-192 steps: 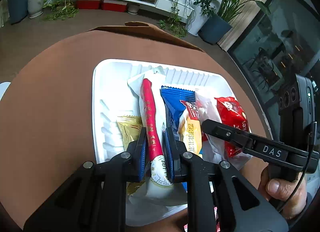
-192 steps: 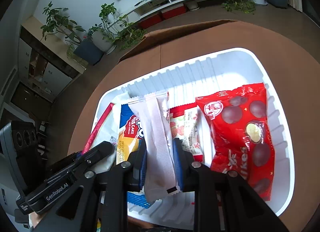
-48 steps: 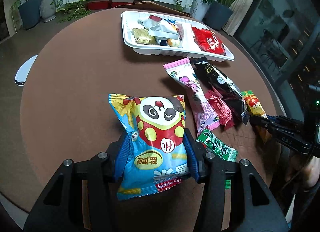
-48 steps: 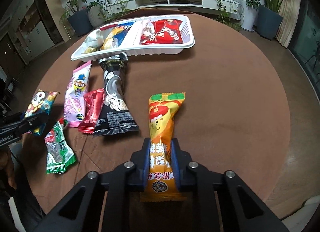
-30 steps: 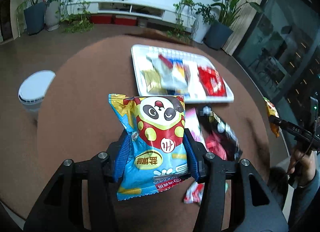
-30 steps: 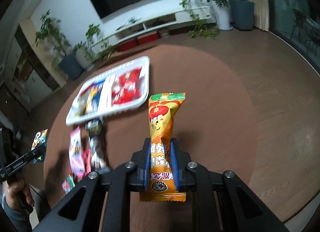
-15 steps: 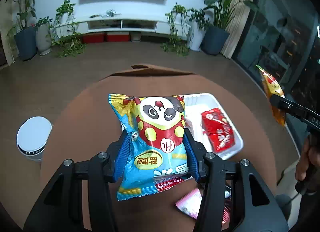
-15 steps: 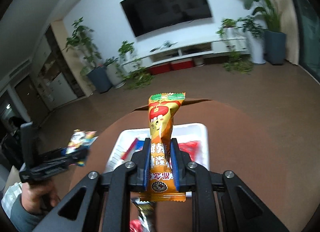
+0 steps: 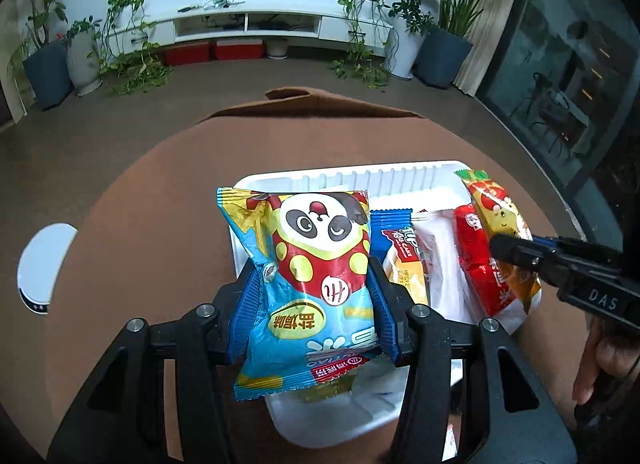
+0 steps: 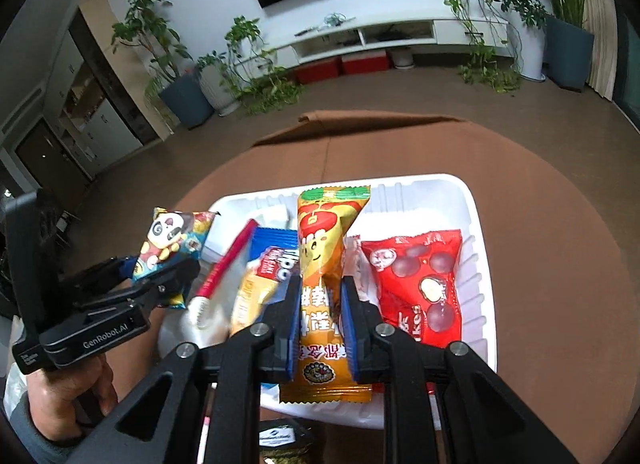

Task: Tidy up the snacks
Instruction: 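Carry the panda bag and orange bar into the white tray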

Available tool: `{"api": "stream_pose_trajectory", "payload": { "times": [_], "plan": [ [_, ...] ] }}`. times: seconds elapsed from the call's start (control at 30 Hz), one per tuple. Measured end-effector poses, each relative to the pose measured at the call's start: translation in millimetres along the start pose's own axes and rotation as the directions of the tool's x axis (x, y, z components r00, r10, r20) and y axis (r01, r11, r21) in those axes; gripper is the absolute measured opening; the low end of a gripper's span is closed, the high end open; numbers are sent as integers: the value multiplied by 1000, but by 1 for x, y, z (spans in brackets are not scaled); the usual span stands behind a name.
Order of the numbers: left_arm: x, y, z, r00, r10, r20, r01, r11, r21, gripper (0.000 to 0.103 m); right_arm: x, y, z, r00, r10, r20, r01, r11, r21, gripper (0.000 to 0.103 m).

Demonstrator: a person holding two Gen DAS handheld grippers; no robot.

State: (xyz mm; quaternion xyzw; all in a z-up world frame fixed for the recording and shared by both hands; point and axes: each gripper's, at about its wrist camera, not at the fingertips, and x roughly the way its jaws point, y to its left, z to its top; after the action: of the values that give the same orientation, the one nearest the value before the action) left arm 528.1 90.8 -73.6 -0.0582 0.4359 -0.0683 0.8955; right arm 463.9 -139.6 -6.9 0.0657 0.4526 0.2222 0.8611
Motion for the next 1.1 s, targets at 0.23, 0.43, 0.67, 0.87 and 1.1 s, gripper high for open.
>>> {"api": "stream_pose_trajectory", "payload": {
  "times": [0.23, 0.43, 0.67, 0.87, 1.1],
  "plan": [
    [40, -2, 0, 999, 3, -52, -3, 1000, 11, 49, 19, -5, -8, 999, -23, -48, 23, 1000, 6, 20],
    [65, -7, 3, 998, 15, -57, -13, 999, 35, 52, 30, -9, -14, 997, -30, -64, 31, 999, 14, 20],
    [81, -12, 3, 998, 20, -57, -18, 999, 45, 53, 34, -9, -17, 997, -36, -70, 37, 999, 9, 21],
    [82, -12, 1, 998, 21, -56, -19, 999, 43, 56, 33, -11, -18, 997, -33, -69, 34, 999, 17, 26],
    [58, -18, -12, 999, 24, -32, -23, 999, 46, 63, 22, -10, -18, 998, -39, -47, 40, 999, 9, 39]
  ]
}}
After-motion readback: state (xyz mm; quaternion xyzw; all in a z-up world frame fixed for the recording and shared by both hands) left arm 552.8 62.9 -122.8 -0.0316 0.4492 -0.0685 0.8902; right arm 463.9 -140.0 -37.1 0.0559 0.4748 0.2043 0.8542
